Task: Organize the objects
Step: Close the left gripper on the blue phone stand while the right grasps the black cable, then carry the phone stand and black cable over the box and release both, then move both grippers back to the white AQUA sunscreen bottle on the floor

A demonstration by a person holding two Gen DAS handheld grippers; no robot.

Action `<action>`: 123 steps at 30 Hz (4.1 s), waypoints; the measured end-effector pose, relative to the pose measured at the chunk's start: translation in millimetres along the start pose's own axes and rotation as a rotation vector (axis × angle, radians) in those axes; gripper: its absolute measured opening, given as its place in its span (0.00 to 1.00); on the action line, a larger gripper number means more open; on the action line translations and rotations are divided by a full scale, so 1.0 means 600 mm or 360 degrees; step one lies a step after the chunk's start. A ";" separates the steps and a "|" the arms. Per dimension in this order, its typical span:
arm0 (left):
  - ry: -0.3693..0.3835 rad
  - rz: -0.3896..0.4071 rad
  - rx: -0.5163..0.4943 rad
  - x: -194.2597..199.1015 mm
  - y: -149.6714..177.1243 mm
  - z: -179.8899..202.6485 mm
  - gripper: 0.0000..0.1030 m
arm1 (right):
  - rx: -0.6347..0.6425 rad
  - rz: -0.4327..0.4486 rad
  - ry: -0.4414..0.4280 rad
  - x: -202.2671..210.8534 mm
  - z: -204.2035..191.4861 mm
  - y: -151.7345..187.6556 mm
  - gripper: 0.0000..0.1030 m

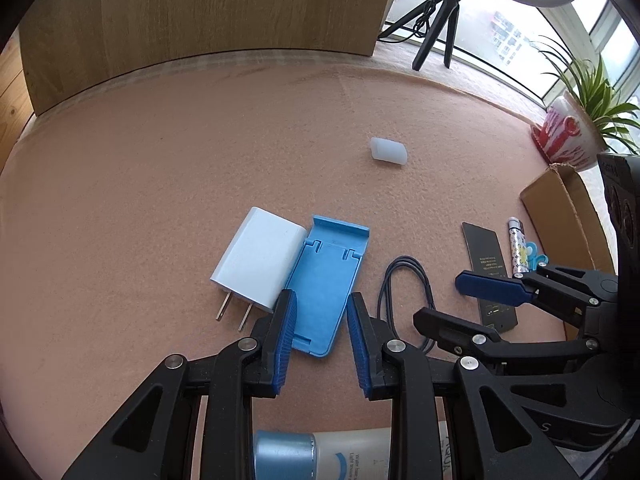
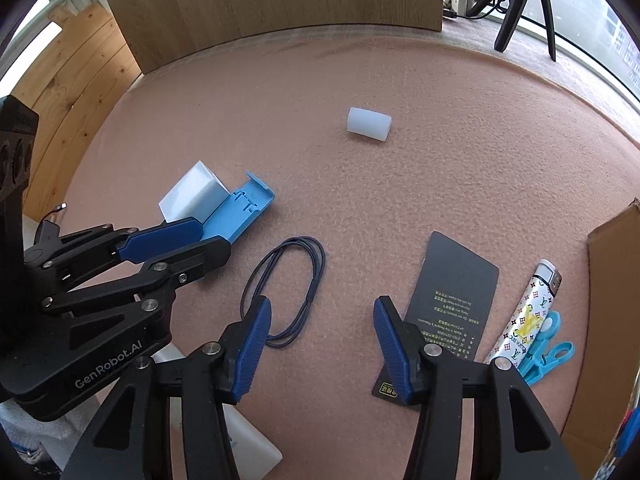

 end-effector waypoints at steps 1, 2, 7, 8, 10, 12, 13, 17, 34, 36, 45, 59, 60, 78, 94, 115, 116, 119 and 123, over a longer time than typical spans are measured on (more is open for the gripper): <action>0.0001 -0.0005 0.0000 0.001 0.002 -0.002 0.28 | 0.0029 0.0019 0.0026 -0.001 -0.002 -0.002 0.42; -0.0003 -0.0011 -0.0002 0.001 0.004 -0.004 0.28 | 0.0062 0.0019 0.0061 -0.002 -0.006 -0.004 0.40; -0.0025 -0.0006 -0.0015 0.003 0.009 -0.005 0.28 | 0.0199 0.0038 0.0203 -0.006 -0.016 -0.006 0.10; -0.0029 -0.0006 -0.0026 0.004 0.009 -0.002 0.28 | 0.0192 0.0035 0.0211 -0.006 -0.013 -0.007 0.05; -0.0034 -0.0009 -0.0054 0.002 0.009 0.006 0.29 | 0.0182 0.0034 0.0206 -0.007 -0.008 -0.007 0.04; -0.0054 -0.0004 -0.0090 -0.001 0.008 0.014 0.33 | 0.0166 0.0035 0.0210 -0.005 -0.001 -0.005 0.04; -0.0060 -0.0002 -0.0100 -0.003 0.007 0.018 0.33 | 0.0158 0.0036 0.0215 -0.005 0.000 -0.003 0.04; -0.0080 0.0002 -0.0143 -0.011 -0.003 0.020 0.40 | 0.0109 0.0034 0.0216 -0.001 0.021 -0.003 0.04; -0.0074 -0.0012 -0.0091 -0.012 0.014 0.026 0.38 | -0.0004 0.0124 0.0075 0.036 0.035 0.008 0.04; -0.0028 0.0002 -0.0033 -0.005 0.015 0.025 0.38 | -0.0015 0.0157 0.0064 0.052 0.038 0.011 0.04; 0.0070 0.0127 0.0013 0.057 0.000 0.063 0.38 | -0.0076 0.0325 0.0007 0.151 0.066 0.028 0.04; 0.0245 0.0238 -0.0175 0.113 -0.031 0.252 0.38 | -0.0298 0.0516 0.0134 0.299 0.222 0.107 0.03; 0.0258 0.0239 -0.0197 0.113 -0.033 0.271 0.38 | -0.0315 0.0524 0.0143 0.307 0.234 0.114 0.03; 0.0366 0.0176 -0.0493 0.048 -0.053 0.536 0.38 | -0.0558 0.0517 0.0244 0.342 0.412 0.217 0.03; 0.0324 0.0212 -0.0378 0.039 -0.075 0.545 0.61 | -0.0479 0.0544 0.0216 0.345 0.422 0.226 0.52; 0.0160 0.0271 -0.0171 0.126 -0.024 0.362 0.61 | -0.0347 0.0502 0.0070 0.315 0.326 0.173 0.52; 0.0153 0.0275 -0.0158 0.131 -0.020 0.351 0.61 | -0.0335 0.0498 0.0059 0.312 0.318 0.169 0.52; 0.0125 0.0288 -0.0118 0.146 -0.009 0.322 0.61 | -0.0291 0.0489 0.0027 0.305 0.290 0.156 0.52; 0.0096 0.0304 -0.0065 0.166 0.007 0.283 0.61 | -0.0223 0.0476 -0.0005 0.295 0.251 0.138 0.52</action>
Point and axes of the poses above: each gripper's, at about its wrist camera, not at the fingertips, and x roughly against the way its jaws point, z to its right, y to its underside, the point moved 6 cm from there along -x, roughly the way its jaws point, and after that the axes turned 2 degrees about -y, right-handed, at the moved point
